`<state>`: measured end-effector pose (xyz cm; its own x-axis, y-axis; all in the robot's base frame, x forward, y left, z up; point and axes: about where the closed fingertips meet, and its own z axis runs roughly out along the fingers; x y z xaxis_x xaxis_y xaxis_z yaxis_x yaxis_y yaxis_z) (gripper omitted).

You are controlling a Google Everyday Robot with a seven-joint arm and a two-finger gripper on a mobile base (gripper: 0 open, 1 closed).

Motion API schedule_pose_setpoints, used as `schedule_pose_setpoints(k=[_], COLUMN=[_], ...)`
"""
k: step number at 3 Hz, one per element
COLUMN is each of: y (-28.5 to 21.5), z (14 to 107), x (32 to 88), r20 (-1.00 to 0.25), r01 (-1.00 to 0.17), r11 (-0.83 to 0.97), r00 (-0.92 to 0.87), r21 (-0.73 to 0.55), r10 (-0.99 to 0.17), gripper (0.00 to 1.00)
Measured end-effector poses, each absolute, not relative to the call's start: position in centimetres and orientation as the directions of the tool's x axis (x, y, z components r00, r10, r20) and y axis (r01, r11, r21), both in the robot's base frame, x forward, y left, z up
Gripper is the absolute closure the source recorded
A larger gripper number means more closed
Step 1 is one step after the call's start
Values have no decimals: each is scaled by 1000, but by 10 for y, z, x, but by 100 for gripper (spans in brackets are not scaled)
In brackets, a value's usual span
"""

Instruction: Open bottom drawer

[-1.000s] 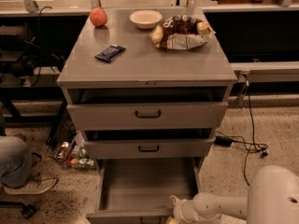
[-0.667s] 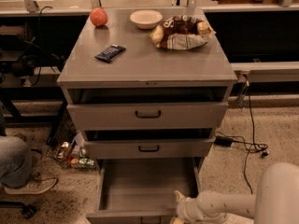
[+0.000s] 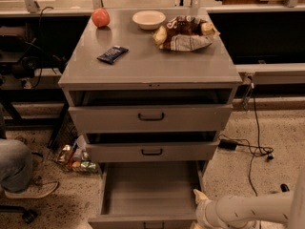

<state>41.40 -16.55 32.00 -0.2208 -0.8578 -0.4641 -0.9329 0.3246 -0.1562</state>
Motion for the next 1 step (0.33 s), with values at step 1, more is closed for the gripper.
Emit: schedule_pose_setpoints(k=[1], y=[-167], z=[334], x=[401], r20=[-453], r01=[-941], r11=[298], r00=[-197], r21=[-162], r10=[-869], gripper=[0])
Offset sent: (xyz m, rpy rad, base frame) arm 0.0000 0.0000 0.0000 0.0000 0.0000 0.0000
